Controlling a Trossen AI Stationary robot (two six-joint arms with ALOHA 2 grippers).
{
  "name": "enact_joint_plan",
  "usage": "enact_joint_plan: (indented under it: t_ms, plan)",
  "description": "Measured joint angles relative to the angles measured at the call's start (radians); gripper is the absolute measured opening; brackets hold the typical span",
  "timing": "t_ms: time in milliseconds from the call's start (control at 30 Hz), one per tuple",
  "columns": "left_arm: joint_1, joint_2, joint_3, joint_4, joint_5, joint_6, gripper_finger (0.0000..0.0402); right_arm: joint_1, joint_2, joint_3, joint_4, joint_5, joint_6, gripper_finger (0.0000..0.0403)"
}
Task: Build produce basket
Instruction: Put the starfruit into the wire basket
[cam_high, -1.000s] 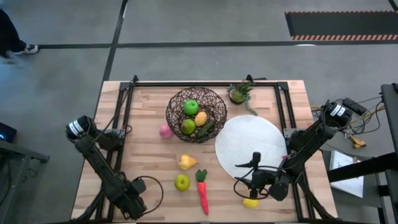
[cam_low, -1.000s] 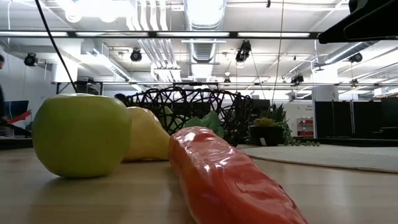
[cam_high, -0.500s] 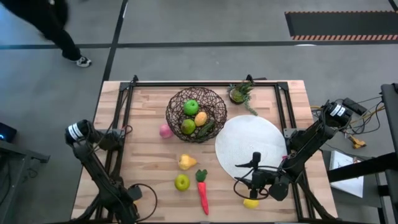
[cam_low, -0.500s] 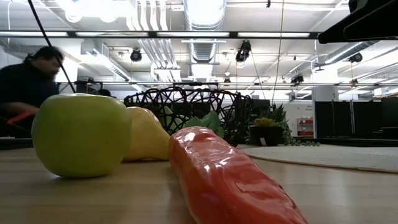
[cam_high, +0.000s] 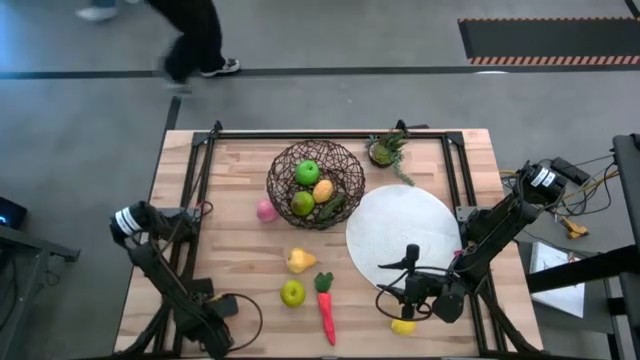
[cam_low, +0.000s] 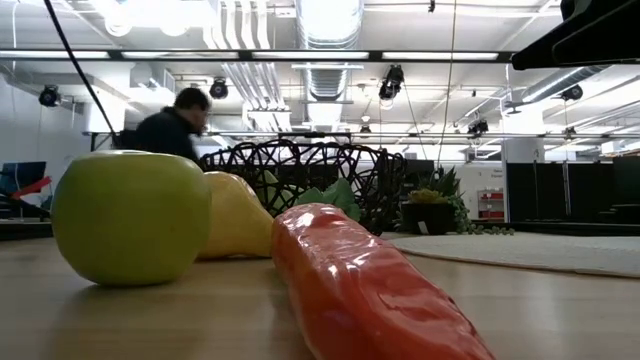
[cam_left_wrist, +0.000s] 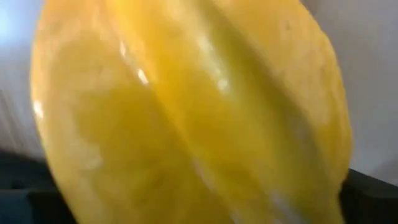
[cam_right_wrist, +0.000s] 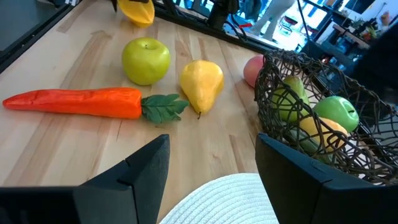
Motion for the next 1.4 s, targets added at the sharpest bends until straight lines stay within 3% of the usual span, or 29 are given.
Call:
enact_joint_plan:
  t_ms: [133, 300, 467, 733, 900, 1067, 1400]
  plan:
    - [0.024, 0.000, 0.001, 0.020, -0.101, 0.005, 0.0274, 0.000, 0.000, 0.000, 0.000, 0.000, 0.000, 0.0224]
    - [0.060, 0.000, 0.001, 0.038, -0.145, 0.034, 0.0220, 0.000, 0.000, 0.000, 0.000, 0.000, 0.000, 0.0224]
    - [0.096, 0.000, 0.006, 0.057, -0.190, 0.066, 0.0141, 0.000, 0.000, 0.000, 0.000, 0.000, 0.000, 0.0224]
    - [0.156, -0.031, 0.050, 0.095, -0.375, 0.168, 0.0014, 0.000, 0.000, 0.000, 0.000, 0.000, 0.000, 0.0224]
    - [0.200, -0.082, 0.053, 0.145, -0.461, 0.252, 0.0008, 0.000, 0.000, 0.000, 0.000, 0.000, 0.003, 0.0224]
    - [0.230, -0.115, 0.050, 0.132, -0.462, 0.269, 0.0002, 0.000, 0.000, 0.000, 0.000, 0.000, 0.004, 0.0224]
    - [0.234, -0.170, 0.046, -0.049, -0.333, 0.259, 0.0006, 0.000, 0.000, 0.000, 0.000, 0.000, 0.004, 0.0224]
